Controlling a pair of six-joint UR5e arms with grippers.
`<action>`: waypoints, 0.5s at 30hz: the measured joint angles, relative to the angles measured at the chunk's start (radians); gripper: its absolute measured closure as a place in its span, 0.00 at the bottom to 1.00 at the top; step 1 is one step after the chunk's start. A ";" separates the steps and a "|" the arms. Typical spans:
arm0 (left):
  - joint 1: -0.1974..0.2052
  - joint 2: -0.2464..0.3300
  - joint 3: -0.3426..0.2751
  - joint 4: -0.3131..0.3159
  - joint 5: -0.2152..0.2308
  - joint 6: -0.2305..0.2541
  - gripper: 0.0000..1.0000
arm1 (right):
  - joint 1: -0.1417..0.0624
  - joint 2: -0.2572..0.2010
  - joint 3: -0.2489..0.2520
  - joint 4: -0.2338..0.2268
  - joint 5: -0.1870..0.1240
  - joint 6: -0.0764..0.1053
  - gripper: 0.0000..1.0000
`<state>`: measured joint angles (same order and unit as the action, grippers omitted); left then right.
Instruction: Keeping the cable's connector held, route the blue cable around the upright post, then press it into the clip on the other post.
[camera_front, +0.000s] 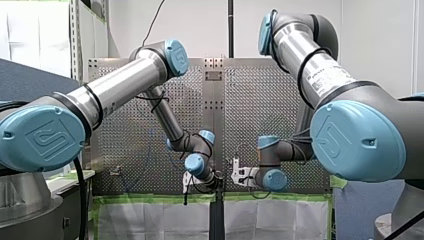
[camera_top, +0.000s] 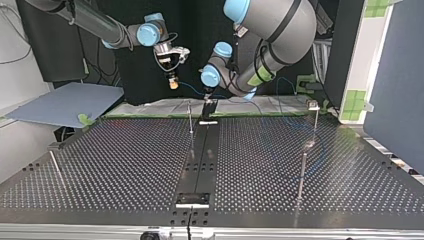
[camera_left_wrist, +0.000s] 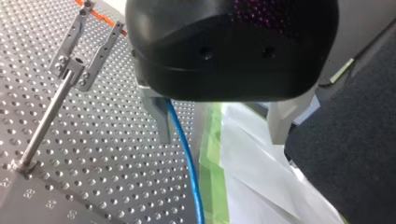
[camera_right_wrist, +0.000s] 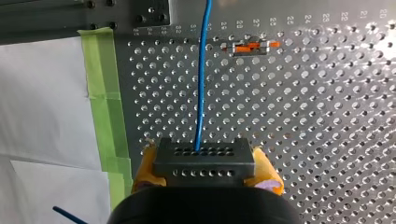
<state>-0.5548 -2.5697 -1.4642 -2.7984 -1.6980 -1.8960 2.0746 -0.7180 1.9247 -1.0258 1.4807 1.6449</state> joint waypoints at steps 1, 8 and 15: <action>-0.001 0.000 0.000 0.001 -0.001 -0.007 0.00 | 0.000 -0.003 0.000 0.004 0.000 0.000 1.00; -0.009 0.000 0.000 0.039 -0.010 -0.065 0.00 | 0.001 -0.014 0.000 0.038 -0.001 0.003 1.00; -0.017 0.000 0.000 0.089 -0.019 -0.124 0.00 | 0.002 -0.015 0.000 0.056 -0.012 0.003 1.00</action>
<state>-0.5718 -2.5698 -1.4643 -2.7096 -1.7166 -2.0196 2.0762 -0.7325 1.9246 -0.9693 1.4691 1.6480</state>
